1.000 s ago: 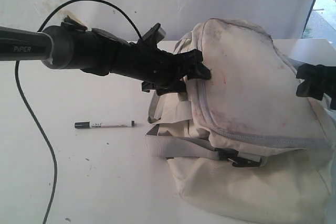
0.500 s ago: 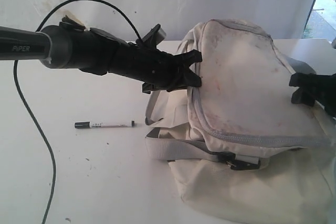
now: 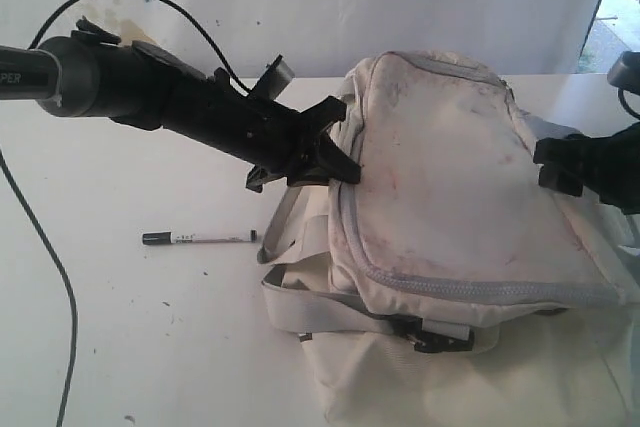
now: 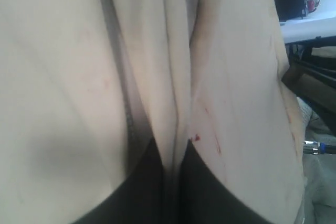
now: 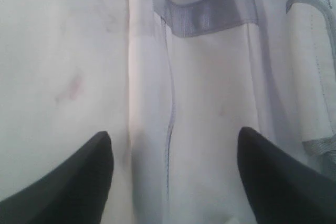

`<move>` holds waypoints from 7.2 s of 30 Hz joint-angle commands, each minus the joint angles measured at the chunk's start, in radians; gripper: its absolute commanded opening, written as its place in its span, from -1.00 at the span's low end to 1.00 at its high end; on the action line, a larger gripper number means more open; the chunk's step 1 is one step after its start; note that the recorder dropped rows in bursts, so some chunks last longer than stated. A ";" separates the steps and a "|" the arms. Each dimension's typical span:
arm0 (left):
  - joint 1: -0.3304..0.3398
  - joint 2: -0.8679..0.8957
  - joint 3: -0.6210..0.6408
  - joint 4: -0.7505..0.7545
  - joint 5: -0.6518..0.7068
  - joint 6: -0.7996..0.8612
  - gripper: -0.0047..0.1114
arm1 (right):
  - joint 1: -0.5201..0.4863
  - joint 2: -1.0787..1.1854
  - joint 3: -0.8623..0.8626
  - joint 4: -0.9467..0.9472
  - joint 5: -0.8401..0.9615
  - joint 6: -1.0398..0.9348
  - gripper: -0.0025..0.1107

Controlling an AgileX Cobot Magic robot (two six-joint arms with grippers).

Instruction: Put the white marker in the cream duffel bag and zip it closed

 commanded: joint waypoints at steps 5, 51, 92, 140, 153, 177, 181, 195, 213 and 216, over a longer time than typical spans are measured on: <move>0.030 -0.078 0.058 0.072 0.052 -0.033 -0.92 | 0.001 0.024 -0.055 0.262 0.006 -0.005 0.15; 0.031 -0.078 0.111 0.069 0.070 -0.029 -0.92 | 0.001 0.649 -0.622 1.114 0.014 -0.097 -0.96; 0.031 -0.078 0.111 0.071 0.042 -0.040 -0.92 | 0.001 0.503 -0.622 0.576 0.549 -1.735 -0.96; 0.031 -0.078 0.111 0.131 0.102 -0.022 -0.92 | 0.279 0.561 -0.710 0.923 0.279 -1.731 -0.95; 0.031 -0.078 0.111 0.131 0.076 0.001 -0.88 | 0.279 0.519 -0.710 0.921 0.063 -1.255 0.18; 0.126 -0.202 0.093 0.281 0.082 -0.001 0.33 | 0.256 0.444 -0.807 -0.042 0.483 0.109 0.18; 0.117 -0.236 0.032 0.441 0.079 -0.057 0.33 | 0.219 0.444 -0.870 -0.040 0.649 0.123 0.13; 0.065 -0.217 -0.054 -0.022 -0.209 0.345 0.33 | 0.035 0.444 -0.908 -0.089 0.860 0.126 0.04; -0.012 -0.038 -0.170 -0.382 -0.346 0.282 -0.02 | 0.010 0.444 -0.908 -0.147 0.819 0.142 0.01; -0.033 -0.014 -0.187 -0.382 -0.366 0.282 -0.02 | 0.010 0.444 -0.908 -0.167 0.815 0.145 0.01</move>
